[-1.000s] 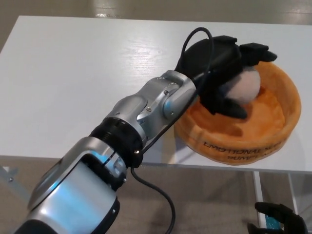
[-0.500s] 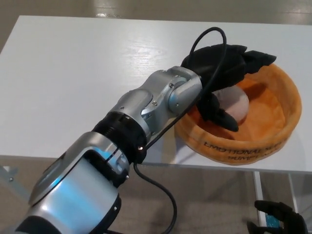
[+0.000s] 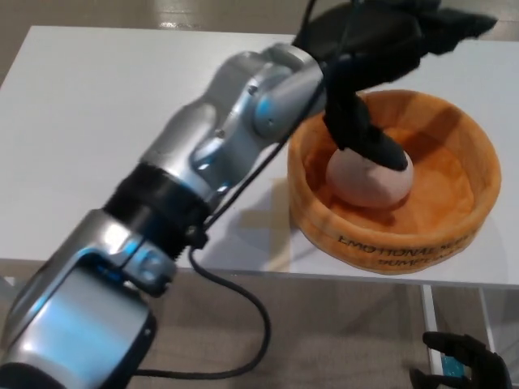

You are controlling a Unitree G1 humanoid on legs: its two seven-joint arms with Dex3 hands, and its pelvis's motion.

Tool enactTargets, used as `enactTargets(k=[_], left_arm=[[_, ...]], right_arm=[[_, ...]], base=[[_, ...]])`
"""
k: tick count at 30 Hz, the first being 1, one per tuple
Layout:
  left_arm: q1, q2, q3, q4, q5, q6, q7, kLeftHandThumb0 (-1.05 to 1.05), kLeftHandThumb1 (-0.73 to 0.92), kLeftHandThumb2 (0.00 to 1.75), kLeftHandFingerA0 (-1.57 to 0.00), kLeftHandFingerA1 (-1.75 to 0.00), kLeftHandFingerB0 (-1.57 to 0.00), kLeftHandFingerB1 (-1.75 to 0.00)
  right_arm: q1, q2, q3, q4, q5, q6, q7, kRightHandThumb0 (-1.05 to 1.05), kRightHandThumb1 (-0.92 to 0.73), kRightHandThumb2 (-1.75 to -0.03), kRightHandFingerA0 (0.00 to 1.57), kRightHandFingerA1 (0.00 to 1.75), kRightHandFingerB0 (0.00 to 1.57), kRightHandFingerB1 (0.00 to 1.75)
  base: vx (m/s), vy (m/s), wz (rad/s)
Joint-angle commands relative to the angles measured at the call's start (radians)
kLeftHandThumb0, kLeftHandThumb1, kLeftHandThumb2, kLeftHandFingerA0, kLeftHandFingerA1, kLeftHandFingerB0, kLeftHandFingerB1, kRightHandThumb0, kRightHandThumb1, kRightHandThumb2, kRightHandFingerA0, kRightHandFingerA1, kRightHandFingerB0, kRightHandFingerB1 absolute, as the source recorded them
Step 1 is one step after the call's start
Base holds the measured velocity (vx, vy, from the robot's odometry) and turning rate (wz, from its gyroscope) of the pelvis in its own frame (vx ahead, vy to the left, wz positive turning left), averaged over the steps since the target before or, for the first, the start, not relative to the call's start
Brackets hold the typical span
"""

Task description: Use the left hand to pick up the pink round toy on the left and place it inside the orange plate on the desk.

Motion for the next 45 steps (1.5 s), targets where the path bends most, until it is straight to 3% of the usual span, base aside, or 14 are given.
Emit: enactTargets(k=[1,3,4,6,7,11,17,18,21,29,32,33,38,45], left_arm=[[0.242,0.180,0.165,-0.521,-0.255,0.080,-0.241,-0.49,0.35,0.72,0.00,-0.11,-0.11,-0.30],[0.344,0.217,0.230,-0.648,-0.378,0.096,-0.272,-0.47,0.34,0.68,-0.01,-0.20,-0.12,-0.34],[0.415,0.235,0.272,-0.714,-0.461,0.098,-0.281,-0.22,0.30,0.84,-0.05,-0.51,-0.01,-0.45],[0.494,0.247,0.313,-0.775,-0.536,0.096,-0.280,-0.18,0.35,0.87,-0.10,-0.52,-0.07,-0.49],[0.554,0.252,0.340,-0.814,-0.580,0.082,-0.271,-0.32,0.47,0.60,-0.24,-0.40,-0.23,-0.33],[0.689,0.277,0.393,-0.864,-0.651,0.018,-0.261,-0.26,0.56,0.57,-0.38,-0.40,-0.24,-0.30],[1.038,0.295,0.518,-0.942,-0.851,-0.073,-0.285,-0.17,0.73,0.62,-0.65,-0.47,-0.55,-0.42],[1.079,0.292,0.531,-0.956,-0.866,-0.067,-0.286,-0.16,0.74,0.62,-0.69,-0.49,-0.60,-0.45],[1.216,0.275,0.558,-0.972,-0.967,-0.056,-0.314,-0.06,0.75,0.61,-0.81,-0.56,-0.71,-0.52],[1.405,0.291,0.599,-0.935,-1.012,-0.034,-0.404,-0.05,0.75,0.62,-0.87,-0.60,-0.81,-0.58],[1.443,0.313,0.598,-0.904,-1.019,-0.024,-0.459,-0.04,0.76,0.62,-0.88,-0.61,-0.82,-0.59],[1.460,0.321,0.590,-0.885,-1.018,-0.024,-0.485,0.00,0.76,0.62,-0.89,-0.62,-0.84,-0.61],[1.498,0.332,0.544,-0.782,-0.972,0.019,-0.532,0.05,0.78,0.66,-0.92,-0.71,-0.90,-0.64],[1.407,0.267,0.491,-0.433,-0.766,-0.015,-0.424,-0.06,0.78,0.63,-0.86,-0.68,-0.81,-0.67]], right_arm=[[0.012,-0.001,0.000,0.006,0.000,0.000,-0.008,-0.13,-0.28,-0.94,0.65,0.85,0.52,0.74],[0.014,-0.004,-0.002,0.006,0.002,-0.001,-0.005,-0.12,-0.29,-0.94,0.63,0.85,0.51,0.74],[0.013,-0.004,-0.003,0.006,0.003,-0.001,-0.003,-0.11,-0.29,-0.94,0.58,0.81,0.51,0.73],[0.012,-0.006,-0.001,0.006,0.001,-0.001,-0.002,-0.11,-0.29,-0.95,0.59,0.82,0.51,0.73],[0.009,-0.010,-0.001,0.006,0.001,-0.001,0.000,-0.11,-0.28,-0.94,0.58,0.82,0.51,0.73],[0.003,-0.015,-0.001,0.006,0.001,0.002,0.002,-0.13,-0.28,-0.94,0.59,0.82,0.53,0.74],[0.004,-0.019,0.000,0.003,0.000,0.008,0.001,-0.11,-0.28,-0.94,0.65,0.85,0.53,0.75],[0.005,-0.019,-0.001,0.003,0.001,0.006,0.001,-0.10,-0.32,-0.86,0.58,1.02,0.54,0.77],[0.004,-0.020,-0.001,0.005,0.001,0.006,0.005,-0.11,-0.29,-0.95,0.63,0.84,0.52,0.74],[0.002,-0.025,0.009,0.004,-0.010,0.004,-0.005,-0.16,-0.33,-0.84,0.57,1.00,0.57,0.77],[0.004,-0.026,0.005,0.003,-0.006,-0.001,0.001,-0.20,-0.34,-0.83,0.56,0.99,0.57,0.77],[0.005,-0.027,0.003,0.003,-0.004,0.000,0.004,-0.15,-0.28,-0.94,0.62,0.84,0.56,0.76],[-0.001,-0.031,0.007,0.005,-0.009,0.017,0.002,-0.18,-0.34,-0.82,0.55,0.94,0.57,0.74],[-0.003,-0.033,0.010,0.006,-0.011,0.015,0.001,-0.17,-0.35,-0.82,0.59,0.93,0.60,0.75]], base=[[0.00,0.000,0.00],[0.00,0.000,0.00],[0.00,0.000,0.00],[0.00,0.000,0.00],[0.00,0.000,0.00],[0.00,0.000,0.00],[0.00,0.000,0.00],[0.00,0.000,0.00],[0.00,0.000,0.00],[0.00,0.000,0.00],[0.00,0.000,0.00],[0.00,0.000,0.00],[0.00,0.000,0.00],[0.00,0.000,0.00]])
